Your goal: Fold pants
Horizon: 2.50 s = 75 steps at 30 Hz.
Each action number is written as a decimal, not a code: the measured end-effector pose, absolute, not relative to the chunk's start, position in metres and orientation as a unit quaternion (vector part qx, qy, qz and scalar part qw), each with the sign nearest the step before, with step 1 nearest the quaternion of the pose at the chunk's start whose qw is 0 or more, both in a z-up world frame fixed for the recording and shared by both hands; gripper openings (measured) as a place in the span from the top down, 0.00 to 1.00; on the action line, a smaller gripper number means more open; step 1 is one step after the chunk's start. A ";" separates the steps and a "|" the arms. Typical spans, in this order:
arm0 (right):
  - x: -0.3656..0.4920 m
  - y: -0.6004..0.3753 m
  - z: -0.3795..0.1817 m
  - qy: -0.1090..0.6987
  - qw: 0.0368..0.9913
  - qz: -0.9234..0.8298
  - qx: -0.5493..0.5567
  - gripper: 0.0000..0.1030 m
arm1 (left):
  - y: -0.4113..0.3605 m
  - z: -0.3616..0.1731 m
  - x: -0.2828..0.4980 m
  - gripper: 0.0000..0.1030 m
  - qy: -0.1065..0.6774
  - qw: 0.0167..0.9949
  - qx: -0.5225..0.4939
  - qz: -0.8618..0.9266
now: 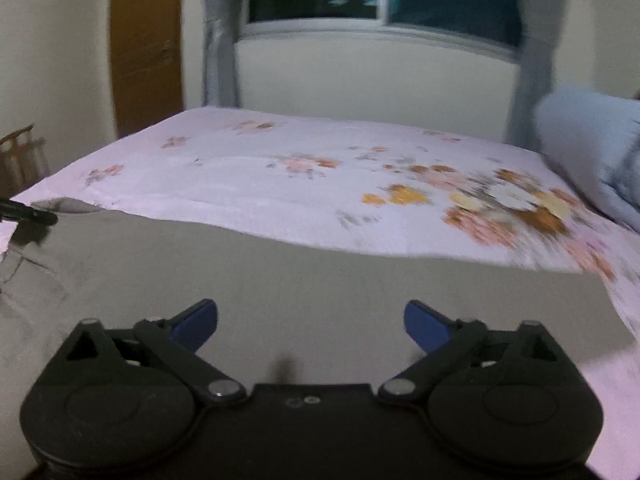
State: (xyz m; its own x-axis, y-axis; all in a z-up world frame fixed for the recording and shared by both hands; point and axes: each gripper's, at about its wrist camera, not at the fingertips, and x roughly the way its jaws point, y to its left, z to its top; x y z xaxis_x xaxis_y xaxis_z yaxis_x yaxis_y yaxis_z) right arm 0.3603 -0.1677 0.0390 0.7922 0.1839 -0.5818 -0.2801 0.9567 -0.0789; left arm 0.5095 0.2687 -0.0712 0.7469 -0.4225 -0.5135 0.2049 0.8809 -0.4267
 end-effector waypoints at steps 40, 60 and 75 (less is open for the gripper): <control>0.425 -0.146 0.047 0.341 0.853 0.327 -0.222 1.00 | 0.277 -0.062 0.481 0.83 0.278 0.927 -0.187 -0.168; 0.193 -0.136 0.020 0.367 0.849 0.316 -0.210 1.00 | 0.312 -0.088 0.257 0.06 0.295 0.889 -0.331 -0.114; 0.176 -0.145 0.016 0.357 0.861 0.314 -0.180 1.00 | 0.267 -0.089 0.265 0.45 0.363 0.850 -0.381 0.001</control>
State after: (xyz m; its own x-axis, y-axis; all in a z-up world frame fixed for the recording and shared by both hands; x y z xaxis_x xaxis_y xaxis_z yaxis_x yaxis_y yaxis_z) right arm 0.1760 -0.1447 0.0158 0.5479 0.4130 -0.7274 -0.6693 0.7381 -0.0851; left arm 0.2648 0.2670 -0.0893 0.7361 -0.2744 -0.6187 -0.2791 0.7097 -0.6469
